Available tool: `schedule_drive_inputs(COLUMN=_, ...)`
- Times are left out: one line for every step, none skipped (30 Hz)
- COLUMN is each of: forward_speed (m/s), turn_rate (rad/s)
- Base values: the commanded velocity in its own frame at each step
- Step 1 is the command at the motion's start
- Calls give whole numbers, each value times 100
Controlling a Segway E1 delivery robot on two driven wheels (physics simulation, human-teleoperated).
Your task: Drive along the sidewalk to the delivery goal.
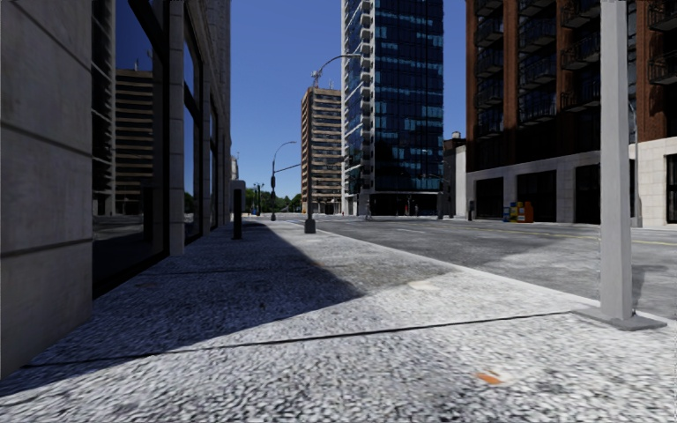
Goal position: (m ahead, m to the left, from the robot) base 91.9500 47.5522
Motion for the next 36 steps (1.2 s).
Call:
schedule_drive_inputs(forward_speed=190, turn_rate=0)
schedule_drive_inputs(forward_speed=190, turn_rate=0)
schedule_drive_inputs(forward_speed=190, turn_rate=0)
schedule_drive_inputs(forward_speed=190, turn_rate=0)
schedule_drive_inputs(forward_speed=190, turn_rate=0)
schedule_drive_inputs(forward_speed=190, turn_rate=0)
schedule_drive_inputs(forward_speed=190, turn_rate=0)
schedule_drive_inputs(forward_speed=190, turn_rate=0)
schedule_drive_inputs(forward_speed=190, turn_rate=0)
schedule_drive_inputs(forward_speed=190, turn_rate=0)
schedule_drive_inputs(forward_speed=190, turn_rate=0)
schedule_drive_inputs(forward_speed=190, turn_rate=0)
schedule_drive_inputs(forward_speed=190, turn_rate=0)
schedule_drive_inputs(forward_speed=190, turn_rate=0)
schedule_drive_inputs(forward_speed=190, turn_rate=0)
schedule_drive_inputs(forward_speed=190, turn_rate=0)
schedule_drive_inputs(forward_speed=190, turn_rate=3)
schedule_drive_inputs(forward_speed=190, turn_rate=3)
schedule_drive_inputs(forward_speed=190, turn_rate=15)
schedule_drive_inputs(forward_speed=190, turn_rate=22)
schedule_drive_inputs(forward_speed=190, turn_rate=31)
schedule_drive_inputs(forward_speed=190, turn_rate=36)
schedule_drive_inputs(forward_speed=190, turn_rate=40)
schedule_drive_inputs(forward_speed=190, turn_rate=40)
schedule_drive_inputs(forward_speed=190, turn_rate=41)
schedule_drive_inputs(forward_speed=190, turn_rate=40)
schedule_drive_inputs(forward_speed=190, turn_rate=14)
schedule_drive_inputs(forward_speed=190, turn_rate=4)
schedule_drive_inputs(forward_speed=190, turn_rate=1)
schedule_drive_inputs(forward_speed=190, turn_rate=1)
schedule_drive_inputs(forward_speed=190, turn_rate=1)
schedule_drive_inputs(forward_speed=190, turn_rate=0)
schedule_drive_inputs(forward_speed=190, turn_rate=0)
schedule_drive_inputs(forward_speed=190, turn_rate=0)
schedule_drive_inputs(forward_speed=190, turn_rate=0)
schedule_drive_inputs(forward_speed=190, turn_rate=0)
